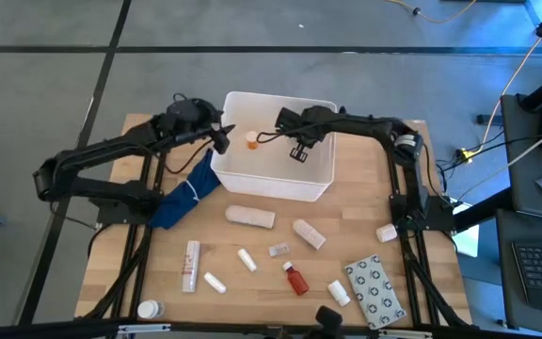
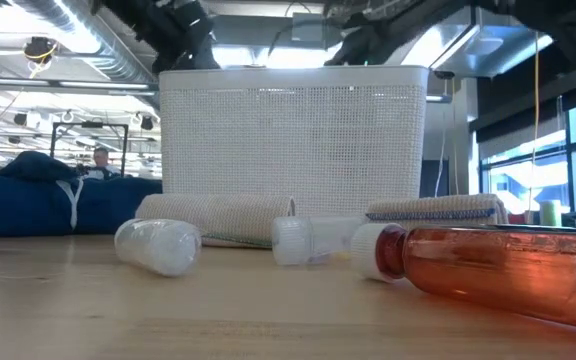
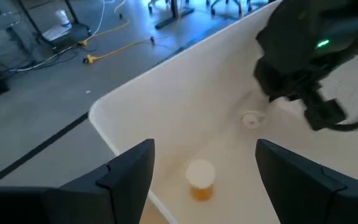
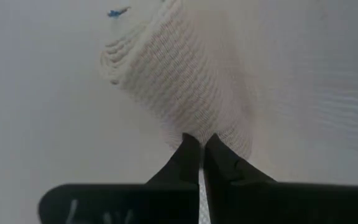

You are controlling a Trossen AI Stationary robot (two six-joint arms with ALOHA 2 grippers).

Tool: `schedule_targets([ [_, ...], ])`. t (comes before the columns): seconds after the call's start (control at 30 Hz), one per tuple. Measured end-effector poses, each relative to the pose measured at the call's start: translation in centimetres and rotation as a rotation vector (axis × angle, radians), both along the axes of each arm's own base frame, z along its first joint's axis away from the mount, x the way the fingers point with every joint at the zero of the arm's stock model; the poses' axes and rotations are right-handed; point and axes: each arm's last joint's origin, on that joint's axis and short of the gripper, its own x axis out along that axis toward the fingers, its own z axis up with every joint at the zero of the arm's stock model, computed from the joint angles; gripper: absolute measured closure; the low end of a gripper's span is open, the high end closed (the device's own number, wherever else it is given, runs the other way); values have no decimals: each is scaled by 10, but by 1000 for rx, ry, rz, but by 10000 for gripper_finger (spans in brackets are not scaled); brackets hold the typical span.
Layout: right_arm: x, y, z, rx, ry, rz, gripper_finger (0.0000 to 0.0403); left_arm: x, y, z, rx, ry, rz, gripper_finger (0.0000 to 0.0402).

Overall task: Pick & place medical supplies in basket/bin
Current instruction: Put the light brown bandage into the white bin, then adjust the white bin

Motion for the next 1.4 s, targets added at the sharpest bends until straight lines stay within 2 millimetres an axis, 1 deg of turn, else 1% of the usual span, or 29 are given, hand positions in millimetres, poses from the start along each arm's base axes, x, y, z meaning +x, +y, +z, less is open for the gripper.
schedule_targets([
  [0.13, -2, -8, -13, 20, 24, -45, 396, -2, -5, -17, 36, -69, -17, 132],
  [0.27, -3, -9, -15, 34, 29, -52, 375, -5, -10, -30, 64, -124, -28, 131],
  [0.37, -3, -9, -15, 38, 41, -32, 350, -5, -13, -35, 89, -169, -39, 130],
  [0.5, -5, -7, -12, 42, 50, -31, 299, -7, -14, -31, 134, -187, -55, 132],
  [0.57, -7, -7, -5, 31, 39, -41, 271, -9, -16, -26, 165, -199, -78, 131],
  [0.63, -11, -5, 9, 5, 10, -56, 249, -12, -18, -22, 184, -218, -118, 130],
  [0.73, -18, 1, 40, -36, -63, -52, 226, -14, -22, -18, 176, -249, -178, 131],
  [0.8, -25, 10, 65, -65, -124, -42, 218, -15, -23, -16, 166, -269, -207, 132],
  [0.87, -33, 23, 90, -76, -187, -18, 214, -16, -24, -15, 148, -286, -229, 132],
  [0.93, -42, 38, 112, -35, -263, 17, 213, -15, -25, -16, 129, -296, -247, 131],
  [1.0, -51, 57, 129, 53, -321, 52, 213, -15, -25, -16, 114, -302, -248, 130],
  [1.1, -66, 89, 148, 170, -368, 61, 213, -15, -25, -17, 107, -299, -247, 132],
  [1.17, -76, 113, 157, 204, -343, 52, 213, -15, -25, -17, 105, -295, -247, 132],
  [1.23, -91, 136, 163, 193, -279, 26, 212, -15, -25, -17, 104, -294, -247, 132],
  [1.33, -115, 165, 167, 178, -183, -74, 212, -15, -25, -18, 102, -290, -248, 130],
  [1.4, -123, 181, 165, 184, -236, -142, 212, -15, -25, -18, 101, -289, -247, 131],
])
